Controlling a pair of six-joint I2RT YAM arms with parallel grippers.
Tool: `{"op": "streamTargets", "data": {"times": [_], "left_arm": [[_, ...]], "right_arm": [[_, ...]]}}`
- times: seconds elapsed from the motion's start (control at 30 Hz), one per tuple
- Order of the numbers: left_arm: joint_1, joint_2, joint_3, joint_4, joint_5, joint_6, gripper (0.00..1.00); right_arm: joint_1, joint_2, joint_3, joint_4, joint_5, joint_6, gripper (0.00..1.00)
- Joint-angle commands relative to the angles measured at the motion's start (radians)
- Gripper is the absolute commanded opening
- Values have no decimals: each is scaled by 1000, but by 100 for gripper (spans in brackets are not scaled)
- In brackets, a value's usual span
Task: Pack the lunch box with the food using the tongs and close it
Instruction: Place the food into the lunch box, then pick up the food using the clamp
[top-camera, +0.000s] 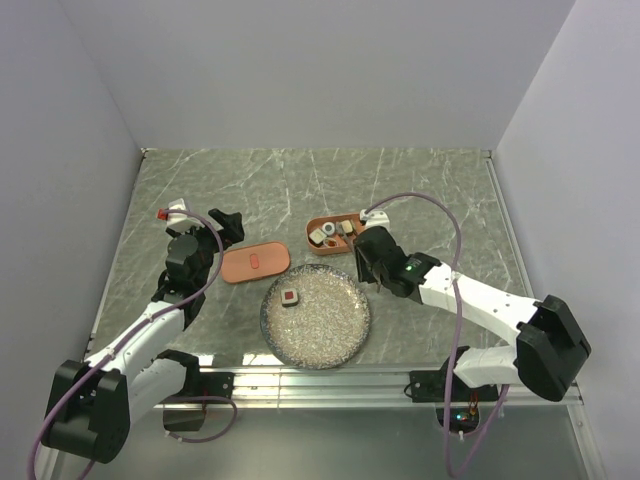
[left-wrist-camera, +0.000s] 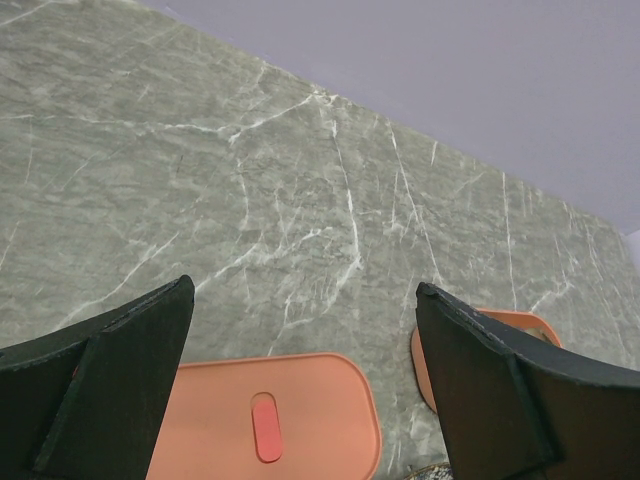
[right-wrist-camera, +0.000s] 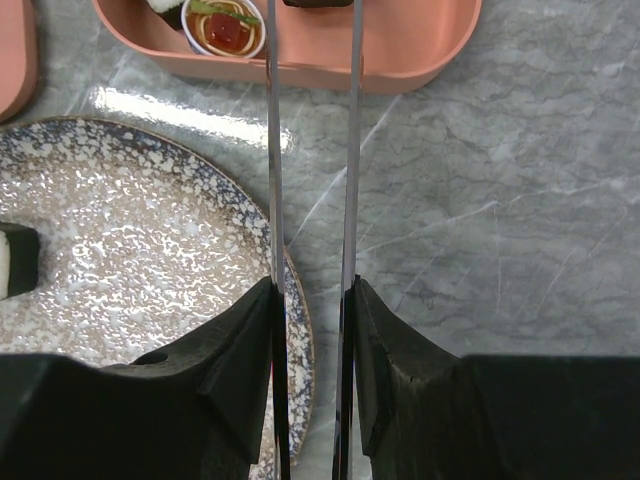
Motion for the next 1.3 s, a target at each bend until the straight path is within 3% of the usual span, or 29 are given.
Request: {"op": "streamTargets", "data": {"times": [0.0, 0.4, 0.9, 1.1, 1.27], "left_arm": [[5, -2, 28, 46, -4, 0, 99], [5, -8, 27, 41, -5, -2, 99], [5, -16, 27, 37, -6, -2, 100], [5, -31, 25, 31, -2, -2, 99], [5, -33, 25, 29, 1, -3, 100]], "right_arm": [[-7, 16, 15, 61, 13, -12, 34], [-7, -34, 1, 66, 26, -4, 50], [5, -217, -69, 43, 38, 21, 51], [119, -277, -97, 29, 58, 67, 50], [287, -255, -80, -23, 115, 137, 50]]}}
